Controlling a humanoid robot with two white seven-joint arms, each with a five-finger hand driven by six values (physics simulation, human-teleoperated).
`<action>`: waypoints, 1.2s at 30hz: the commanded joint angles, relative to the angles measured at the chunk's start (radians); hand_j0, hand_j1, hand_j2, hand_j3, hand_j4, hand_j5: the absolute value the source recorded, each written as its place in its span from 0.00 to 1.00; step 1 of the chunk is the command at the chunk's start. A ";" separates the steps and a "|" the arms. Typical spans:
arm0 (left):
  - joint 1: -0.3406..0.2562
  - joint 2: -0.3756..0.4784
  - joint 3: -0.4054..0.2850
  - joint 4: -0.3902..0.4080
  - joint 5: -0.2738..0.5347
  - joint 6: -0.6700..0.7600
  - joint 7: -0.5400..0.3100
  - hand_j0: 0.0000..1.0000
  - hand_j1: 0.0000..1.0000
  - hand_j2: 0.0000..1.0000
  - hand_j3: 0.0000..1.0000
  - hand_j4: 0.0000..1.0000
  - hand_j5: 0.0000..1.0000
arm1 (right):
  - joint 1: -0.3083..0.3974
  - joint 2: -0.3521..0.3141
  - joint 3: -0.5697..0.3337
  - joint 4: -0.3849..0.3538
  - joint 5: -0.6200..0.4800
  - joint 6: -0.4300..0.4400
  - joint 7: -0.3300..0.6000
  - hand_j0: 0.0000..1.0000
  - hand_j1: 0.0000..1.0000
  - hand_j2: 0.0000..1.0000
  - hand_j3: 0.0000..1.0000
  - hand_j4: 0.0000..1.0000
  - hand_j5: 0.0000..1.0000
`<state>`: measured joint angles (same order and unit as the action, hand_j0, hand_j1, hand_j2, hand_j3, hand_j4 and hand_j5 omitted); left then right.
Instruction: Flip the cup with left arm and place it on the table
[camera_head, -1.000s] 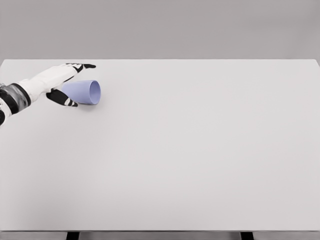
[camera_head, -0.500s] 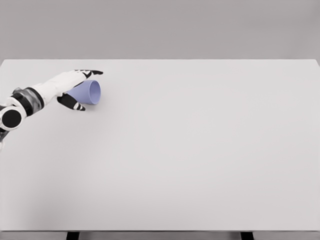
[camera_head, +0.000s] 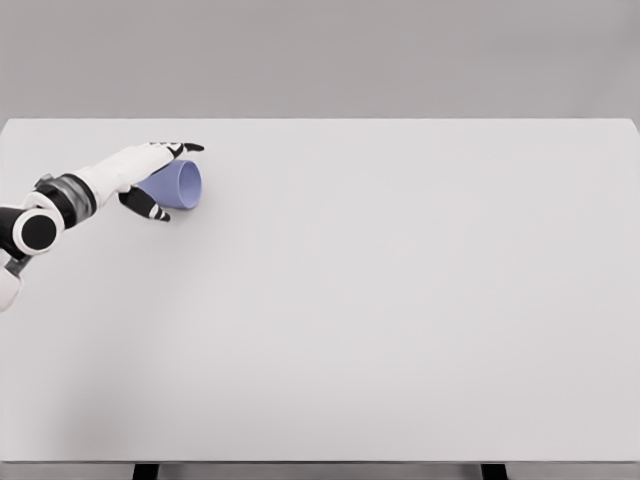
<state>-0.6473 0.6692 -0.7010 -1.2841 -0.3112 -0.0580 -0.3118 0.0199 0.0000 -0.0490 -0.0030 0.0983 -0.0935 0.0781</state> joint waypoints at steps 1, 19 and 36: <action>-0.002 -0.013 -0.002 0.022 -0.003 0.001 0.000 1.00 1.00 1.00 1.00 1.00 1.00 | 0.002 0.000 0.000 0.000 0.000 0.000 0.000 1.00 1.00 1.00 1.00 1.00 1.00; -0.014 -0.031 -0.011 0.063 -0.017 0.001 0.005 0.95 0.95 0.95 0.95 0.95 0.95 | 0.000 0.000 0.000 0.000 0.000 0.000 0.000 1.00 1.00 1.00 1.00 1.00 1.00; -0.015 -0.046 -0.012 0.097 -0.003 0.000 0.016 0.59 0.59 0.59 0.59 0.59 0.59 | 0.000 0.000 0.000 0.000 0.000 0.000 0.000 1.00 1.00 1.00 1.00 1.00 1.00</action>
<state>-0.6627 0.6222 -0.7125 -1.1889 -0.3138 -0.0584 -0.2956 0.0199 0.0000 -0.0490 -0.0030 0.0984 -0.0935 0.0781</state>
